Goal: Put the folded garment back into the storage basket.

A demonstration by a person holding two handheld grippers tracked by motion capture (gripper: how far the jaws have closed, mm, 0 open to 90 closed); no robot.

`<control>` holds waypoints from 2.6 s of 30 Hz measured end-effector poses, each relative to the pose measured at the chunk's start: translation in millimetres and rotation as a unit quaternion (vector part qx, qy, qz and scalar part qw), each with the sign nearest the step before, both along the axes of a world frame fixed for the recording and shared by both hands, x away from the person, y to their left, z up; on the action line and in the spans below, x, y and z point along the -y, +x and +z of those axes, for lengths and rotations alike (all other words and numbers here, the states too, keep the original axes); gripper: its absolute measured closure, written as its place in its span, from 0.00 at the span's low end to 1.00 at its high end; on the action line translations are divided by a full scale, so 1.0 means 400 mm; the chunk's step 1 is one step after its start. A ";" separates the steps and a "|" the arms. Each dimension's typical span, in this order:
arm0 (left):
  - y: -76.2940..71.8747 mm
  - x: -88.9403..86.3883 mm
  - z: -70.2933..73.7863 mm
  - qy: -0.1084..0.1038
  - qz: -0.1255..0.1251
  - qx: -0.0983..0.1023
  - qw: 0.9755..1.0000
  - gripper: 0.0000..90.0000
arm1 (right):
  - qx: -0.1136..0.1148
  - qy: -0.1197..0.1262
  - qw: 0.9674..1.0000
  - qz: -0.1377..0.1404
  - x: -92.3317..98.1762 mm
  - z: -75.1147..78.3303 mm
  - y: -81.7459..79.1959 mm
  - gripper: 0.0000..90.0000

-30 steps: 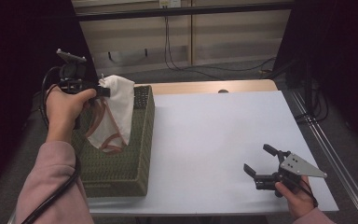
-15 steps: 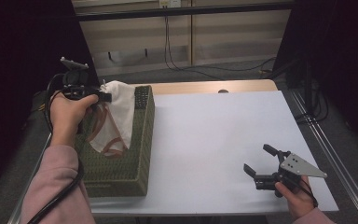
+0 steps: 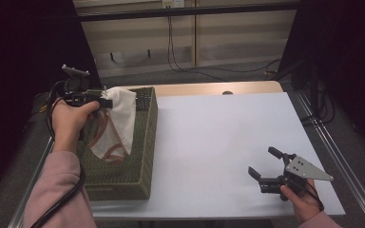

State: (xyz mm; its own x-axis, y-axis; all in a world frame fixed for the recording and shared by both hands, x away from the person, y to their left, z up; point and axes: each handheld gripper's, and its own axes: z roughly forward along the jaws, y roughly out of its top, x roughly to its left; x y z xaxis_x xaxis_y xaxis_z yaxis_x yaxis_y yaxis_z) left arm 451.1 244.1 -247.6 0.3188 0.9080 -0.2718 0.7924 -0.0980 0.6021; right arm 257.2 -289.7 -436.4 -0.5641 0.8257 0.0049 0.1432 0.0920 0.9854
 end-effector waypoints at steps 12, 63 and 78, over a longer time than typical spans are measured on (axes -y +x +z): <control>0.017 0.001 -0.062 -0.002 0.007 -0.007 1.000 0.91 | -0.003 0.002 1.000 -0.004 0.001 0.001 -0.002 0.01; 0.093 -0.016 -0.198 0.016 0.020 0.007 1.000 0.88 | -0.006 0.008 1.000 0.002 -0.001 -0.003 0.001 0.01; 0.090 -0.046 -0.216 0.027 0.040 0.053 0.997 0.71 | -0.010 0.008 1.000 0.004 -0.001 -0.003 0.001 0.01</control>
